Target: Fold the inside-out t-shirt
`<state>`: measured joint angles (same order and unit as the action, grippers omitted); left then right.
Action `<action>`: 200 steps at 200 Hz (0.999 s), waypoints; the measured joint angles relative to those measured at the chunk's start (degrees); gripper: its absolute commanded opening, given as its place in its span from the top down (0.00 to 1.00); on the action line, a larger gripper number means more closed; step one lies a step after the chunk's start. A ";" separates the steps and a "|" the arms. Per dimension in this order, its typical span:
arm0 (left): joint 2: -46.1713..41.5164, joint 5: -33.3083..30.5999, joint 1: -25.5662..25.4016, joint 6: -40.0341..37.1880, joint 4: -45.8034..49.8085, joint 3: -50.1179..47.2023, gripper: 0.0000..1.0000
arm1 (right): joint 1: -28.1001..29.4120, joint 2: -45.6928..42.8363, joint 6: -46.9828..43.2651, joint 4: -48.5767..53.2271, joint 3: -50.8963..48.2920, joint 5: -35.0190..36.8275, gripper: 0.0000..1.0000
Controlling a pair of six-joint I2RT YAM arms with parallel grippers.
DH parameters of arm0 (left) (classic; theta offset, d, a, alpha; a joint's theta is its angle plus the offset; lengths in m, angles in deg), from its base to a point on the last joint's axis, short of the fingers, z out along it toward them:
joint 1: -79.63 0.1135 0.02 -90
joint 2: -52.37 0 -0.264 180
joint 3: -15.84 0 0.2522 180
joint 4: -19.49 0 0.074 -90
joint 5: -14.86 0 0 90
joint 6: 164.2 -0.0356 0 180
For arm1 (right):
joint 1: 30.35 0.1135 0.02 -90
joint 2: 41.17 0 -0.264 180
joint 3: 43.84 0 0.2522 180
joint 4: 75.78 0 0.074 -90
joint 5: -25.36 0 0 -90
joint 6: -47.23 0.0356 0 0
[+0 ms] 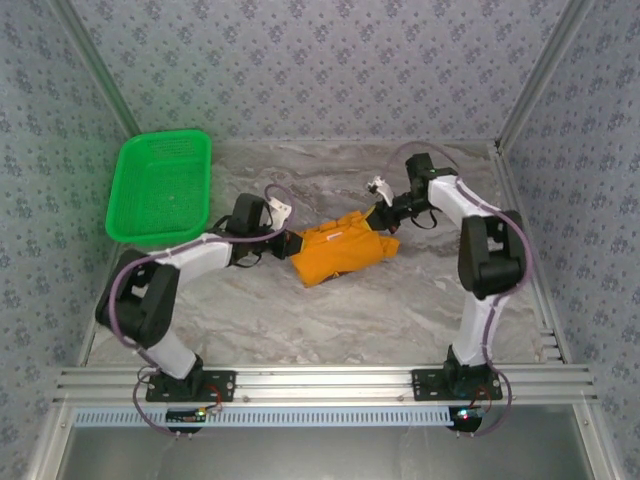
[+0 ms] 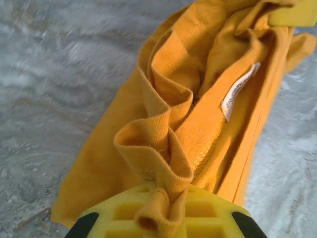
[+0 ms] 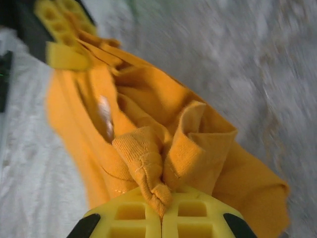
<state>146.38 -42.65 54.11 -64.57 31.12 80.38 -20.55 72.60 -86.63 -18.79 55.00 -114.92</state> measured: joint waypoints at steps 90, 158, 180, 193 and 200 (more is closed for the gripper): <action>8.96 -1.01 2.91 7.96 -4.85 -2.29 0.67 | 2.32 10.03 26.21 -4.28 7.39 26.91 0.73; -2.75 -1.07 2.10 5.92 8.09 6.91 0.59 | -1.95 -9.99 44.87 -11.50 -2.34 34.75 0.61; -5.40 -2.43 -2.84 6.34 9.01 11.74 0.59 | -2.08 -16.06 48.85 -11.61 -2.62 34.67 0.63; -5.46 -3.61 -6.80 7.15 7.96 12.31 0.60 | -1.25 -17.75 49.70 -11.50 -3.93 33.05 0.64; -5.09 -4.57 -8.87 7.87 7.69 12.13 0.60 | -0.61 -17.86 49.92 -11.23 -4.76 32.02 0.67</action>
<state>141.29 -47.22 45.24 -56.70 38.81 92.51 -21.16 54.75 -36.71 -30.03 50.23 -82.90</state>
